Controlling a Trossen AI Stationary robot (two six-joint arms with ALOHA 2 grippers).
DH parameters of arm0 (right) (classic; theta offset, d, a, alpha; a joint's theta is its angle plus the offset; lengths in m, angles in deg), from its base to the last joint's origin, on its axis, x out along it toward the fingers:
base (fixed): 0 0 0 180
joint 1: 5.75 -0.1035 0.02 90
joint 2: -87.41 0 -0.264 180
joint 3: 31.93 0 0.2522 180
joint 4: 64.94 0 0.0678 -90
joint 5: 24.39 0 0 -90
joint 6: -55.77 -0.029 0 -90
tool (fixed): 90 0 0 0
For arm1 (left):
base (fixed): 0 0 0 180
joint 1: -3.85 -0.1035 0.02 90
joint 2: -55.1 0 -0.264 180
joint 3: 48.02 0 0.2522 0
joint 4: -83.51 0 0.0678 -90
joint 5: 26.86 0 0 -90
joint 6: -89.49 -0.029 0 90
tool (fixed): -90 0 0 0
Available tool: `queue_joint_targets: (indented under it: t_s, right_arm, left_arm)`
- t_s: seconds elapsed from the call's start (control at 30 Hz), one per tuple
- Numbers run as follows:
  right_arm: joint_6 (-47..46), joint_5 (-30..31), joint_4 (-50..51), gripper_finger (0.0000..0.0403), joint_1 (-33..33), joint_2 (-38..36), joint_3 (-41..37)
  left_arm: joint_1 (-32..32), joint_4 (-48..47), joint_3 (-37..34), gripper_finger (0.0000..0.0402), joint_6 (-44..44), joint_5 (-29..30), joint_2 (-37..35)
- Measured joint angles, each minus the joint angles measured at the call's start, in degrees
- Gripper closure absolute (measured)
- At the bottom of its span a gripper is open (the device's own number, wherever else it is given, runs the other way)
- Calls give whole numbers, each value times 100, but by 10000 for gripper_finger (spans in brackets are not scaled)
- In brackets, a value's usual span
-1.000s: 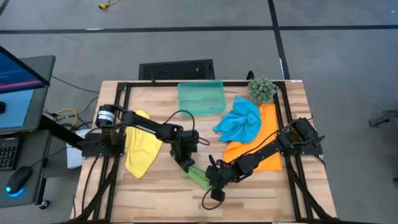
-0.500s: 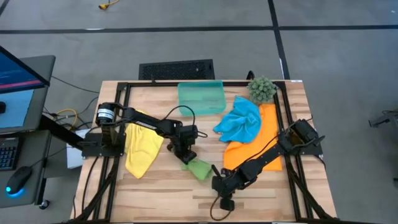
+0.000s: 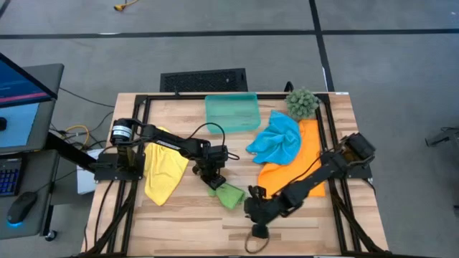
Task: Roll microfiber towels into tight, uniform cylinder then place into a basket
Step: Roll the green microfiber cloth
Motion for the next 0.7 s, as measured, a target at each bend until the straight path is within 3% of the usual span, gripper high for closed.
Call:
queue_joint_targets:
  t_s: [0.13, 0.23, 0.4, 0.7]
  right_arm:
    - [645, 1606, -47, 328, -217, -433, 13]
    - [757, 2141, -27, 328, -113, -543, 16]
    - [591, 1221, 55, 293, 403, -519, 11]
    - [320, 107, -21, 156, 1148, -336, 11]
  left_arm:
    - [2, 2, 0, 395, -13, 0, 1]
    - [7, 2, 0, 395, -16, 2, 3]
    - [7, 7, 2, 395, -16, 3, 6]
    - [17, -51, 11, 393, -42, 37, 8]
